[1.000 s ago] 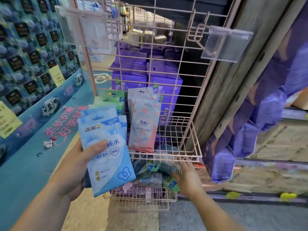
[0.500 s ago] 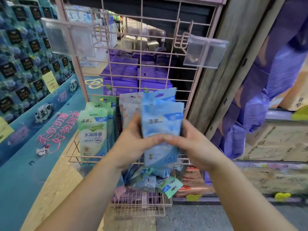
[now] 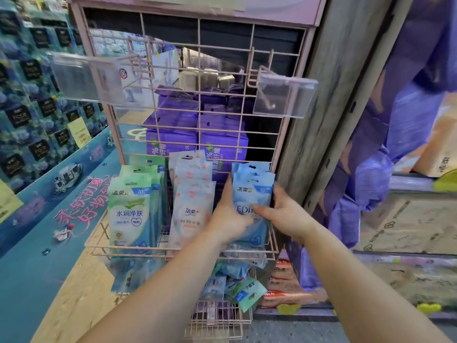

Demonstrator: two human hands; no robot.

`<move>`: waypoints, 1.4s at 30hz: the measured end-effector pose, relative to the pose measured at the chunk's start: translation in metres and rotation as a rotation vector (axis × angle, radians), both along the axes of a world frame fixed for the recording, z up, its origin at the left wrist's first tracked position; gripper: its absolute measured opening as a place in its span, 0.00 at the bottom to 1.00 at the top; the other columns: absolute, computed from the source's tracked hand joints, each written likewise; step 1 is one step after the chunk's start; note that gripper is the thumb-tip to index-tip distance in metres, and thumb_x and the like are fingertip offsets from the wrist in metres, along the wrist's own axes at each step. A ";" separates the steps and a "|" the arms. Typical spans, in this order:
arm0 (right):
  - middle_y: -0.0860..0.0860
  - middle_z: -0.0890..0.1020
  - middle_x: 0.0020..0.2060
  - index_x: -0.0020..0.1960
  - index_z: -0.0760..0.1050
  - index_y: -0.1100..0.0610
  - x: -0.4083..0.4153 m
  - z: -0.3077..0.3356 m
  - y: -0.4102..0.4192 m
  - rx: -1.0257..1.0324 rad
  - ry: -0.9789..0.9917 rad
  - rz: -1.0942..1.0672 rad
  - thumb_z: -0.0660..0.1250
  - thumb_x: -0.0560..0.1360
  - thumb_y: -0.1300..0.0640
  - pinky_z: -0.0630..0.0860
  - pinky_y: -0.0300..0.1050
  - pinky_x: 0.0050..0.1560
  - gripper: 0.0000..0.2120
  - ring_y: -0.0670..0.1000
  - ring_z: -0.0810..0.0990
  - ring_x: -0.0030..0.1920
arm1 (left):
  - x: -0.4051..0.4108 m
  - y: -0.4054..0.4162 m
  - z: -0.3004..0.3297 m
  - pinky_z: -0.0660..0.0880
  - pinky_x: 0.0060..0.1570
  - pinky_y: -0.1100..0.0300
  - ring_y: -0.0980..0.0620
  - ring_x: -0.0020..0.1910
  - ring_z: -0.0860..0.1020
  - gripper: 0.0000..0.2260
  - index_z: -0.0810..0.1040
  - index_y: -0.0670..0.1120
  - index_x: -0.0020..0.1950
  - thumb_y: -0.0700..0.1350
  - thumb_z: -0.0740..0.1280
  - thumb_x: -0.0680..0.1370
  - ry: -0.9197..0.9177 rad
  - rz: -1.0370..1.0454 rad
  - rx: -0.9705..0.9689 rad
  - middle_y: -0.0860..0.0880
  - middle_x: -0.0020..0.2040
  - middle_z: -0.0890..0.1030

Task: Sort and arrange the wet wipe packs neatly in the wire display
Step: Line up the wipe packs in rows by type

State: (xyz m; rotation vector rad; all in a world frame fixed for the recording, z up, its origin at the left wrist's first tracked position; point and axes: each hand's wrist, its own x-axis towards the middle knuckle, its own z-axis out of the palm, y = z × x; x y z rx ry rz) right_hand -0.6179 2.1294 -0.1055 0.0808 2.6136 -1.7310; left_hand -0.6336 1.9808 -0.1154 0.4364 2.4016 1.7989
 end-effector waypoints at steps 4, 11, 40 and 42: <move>0.46 0.78 0.57 0.69 0.64 0.51 0.001 -0.001 -0.002 0.158 0.148 -0.043 0.69 0.74 0.58 0.75 0.42 0.54 0.26 0.47 0.77 0.56 | -0.004 -0.001 -0.009 0.76 0.57 0.54 0.54 0.58 0.77 0.50 0.45 0.55 0.78 0.42 0.73 0.64 -0.016 0.096 -0.126 0.55 0.61 0.76; 0.40 0.78 0.56 0.69 0.65 0.49 0.004 -0.007 -0.002 0.112 0.233 -0.074 0.68 0.75 0.57 0.76 0.28 0.49 0.25 0.33 0.77 0.52 | -0.007 0.000 -0.015 0.75 0.52 0.59 0.54 0.55 0.78 0.33 0.66 0.52 0.70 0.41 0.74 0.68 0.062 0.249 -0.125 0.52 0.58 0.80; 0.50 0.79 0.59 0.68 0.64 0.45 0.004 -0.034 -0.010 0.284 0.113 -0.248 0.61 0.74 0.43 0.76 0.51 0.56 0.23 0.54 0.77 0.59 | -0.024 0.014 -0.031 0.78 0.52 0.53 0.46 0.52 0.80 0.23 0.69 0.46 0.65 0.41 0.69 0.71 -0.236 0.084 -0.164 0.45 0.56 0.81; 0.49 0.79 0.61 0.70 0.61 0.42 0.007 -0.039 -0.010 0.297 0.124 -0.289 0.60 0.72 0.41 0.75 0.52 0.58 0.27 0.53 0.76 0.61 | -0.020 0.013 -0.026 0.76 0.53 0.54 0.44 0.55 0.79 0.26 0.66 0.44 0.67 0.41 0.69 0.71 -0.222 0.121 -0.165 0.44 0.58 0.80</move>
